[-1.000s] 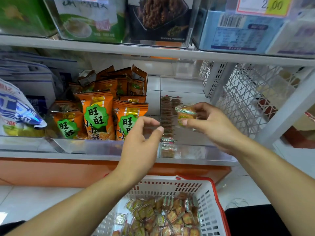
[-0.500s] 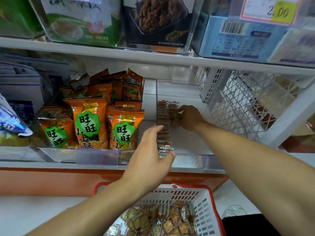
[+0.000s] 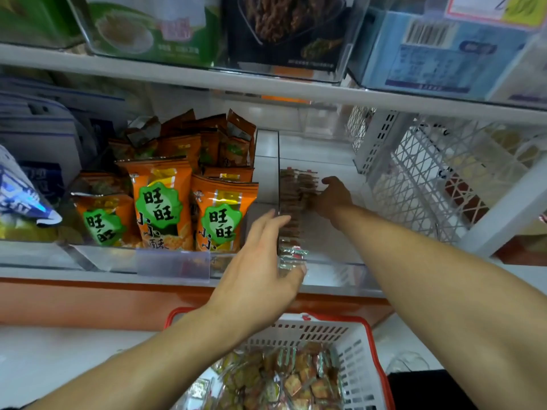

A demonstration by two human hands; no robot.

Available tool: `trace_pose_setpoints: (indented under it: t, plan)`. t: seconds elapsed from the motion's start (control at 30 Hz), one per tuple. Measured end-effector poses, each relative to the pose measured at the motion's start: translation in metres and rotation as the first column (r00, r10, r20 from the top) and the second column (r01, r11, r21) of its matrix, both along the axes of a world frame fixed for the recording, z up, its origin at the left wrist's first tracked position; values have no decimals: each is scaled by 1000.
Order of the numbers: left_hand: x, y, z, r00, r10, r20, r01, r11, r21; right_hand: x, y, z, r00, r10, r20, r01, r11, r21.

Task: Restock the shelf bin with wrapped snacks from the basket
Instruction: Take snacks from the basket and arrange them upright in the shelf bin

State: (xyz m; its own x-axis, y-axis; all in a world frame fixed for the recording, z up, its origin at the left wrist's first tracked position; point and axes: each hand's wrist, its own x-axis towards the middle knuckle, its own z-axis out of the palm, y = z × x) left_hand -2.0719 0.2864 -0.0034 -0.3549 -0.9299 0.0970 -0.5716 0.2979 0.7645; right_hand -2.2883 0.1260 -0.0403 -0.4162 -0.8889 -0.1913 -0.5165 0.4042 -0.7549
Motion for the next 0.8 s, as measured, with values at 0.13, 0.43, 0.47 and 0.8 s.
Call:
trace_pose_setpoints:
  t: [0.13, 0.43, 0.47, 0.8]
  plan:
    - [11, 10, 15, 997, 74, -7, -74, 995, -67, 19, 28, 47, 998, -59, 30, 65, 944, -323]
    - [37, 25, -34, 574, -410, 708, 155, 904, 398, 86, 197, 6, 800, 445, -403, -569, 349, -744]
    - [35, 29, -50, 477, -495, 726, 194, 865, 462, 86, 213, -22, 757, 511, -406, -637, 439, -634]
    - [47, 98, -199, 243, -775, 584, 364, 631, 686, 20, 324, -232, 324, 946, -9, -608, 215, 765]
